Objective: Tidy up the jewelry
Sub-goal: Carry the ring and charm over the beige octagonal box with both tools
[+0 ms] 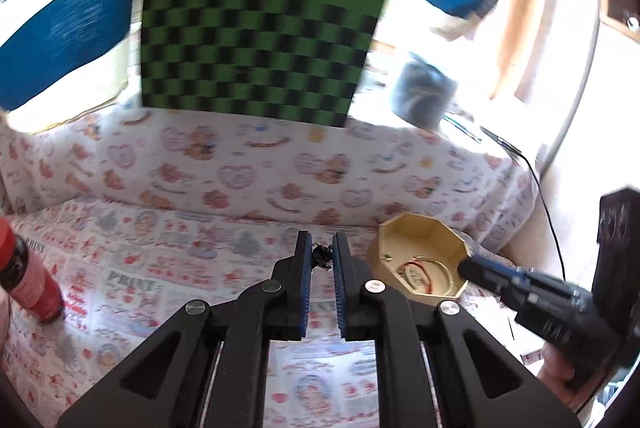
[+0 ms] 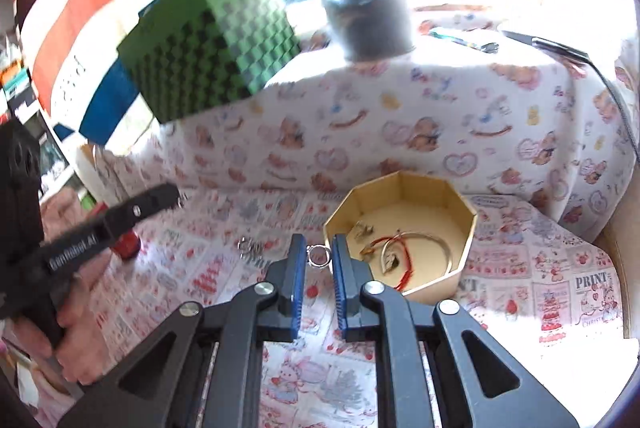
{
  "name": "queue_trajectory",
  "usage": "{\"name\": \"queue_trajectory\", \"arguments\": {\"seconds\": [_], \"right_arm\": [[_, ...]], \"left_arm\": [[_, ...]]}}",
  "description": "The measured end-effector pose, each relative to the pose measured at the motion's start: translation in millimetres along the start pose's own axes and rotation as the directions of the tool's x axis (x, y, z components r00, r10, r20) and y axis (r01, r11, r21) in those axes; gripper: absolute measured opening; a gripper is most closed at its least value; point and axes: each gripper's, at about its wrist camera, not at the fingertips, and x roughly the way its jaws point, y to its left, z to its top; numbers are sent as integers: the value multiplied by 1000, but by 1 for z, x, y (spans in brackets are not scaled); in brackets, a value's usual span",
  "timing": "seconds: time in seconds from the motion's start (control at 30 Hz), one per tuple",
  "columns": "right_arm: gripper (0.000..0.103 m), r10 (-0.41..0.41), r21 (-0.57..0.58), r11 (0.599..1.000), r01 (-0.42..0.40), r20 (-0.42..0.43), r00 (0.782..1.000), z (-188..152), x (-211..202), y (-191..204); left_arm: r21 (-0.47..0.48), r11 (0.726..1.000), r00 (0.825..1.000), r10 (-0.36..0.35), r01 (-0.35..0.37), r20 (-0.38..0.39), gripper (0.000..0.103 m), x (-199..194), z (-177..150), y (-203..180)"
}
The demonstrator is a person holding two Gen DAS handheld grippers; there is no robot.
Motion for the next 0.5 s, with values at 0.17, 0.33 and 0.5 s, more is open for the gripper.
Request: {"name": "queue_trajectory", "arguments": {"seconds": [0.17,0.33,0.5], "right_arm": [[12,-8,105,994,3,41,999,5,-7,-36],[13,3,210,978,-5,9,1000,8,-2,-70],[13,40,276,960,-38,1,999,10,5,-91]], "left_arm": [[36,996,994,-77,80,-79,9,34,9,-44],[22,994,979,-97,103,-180,9,72,6,-73],[12,994,972,-107,112,-211,9,92,-4,-89]]}}
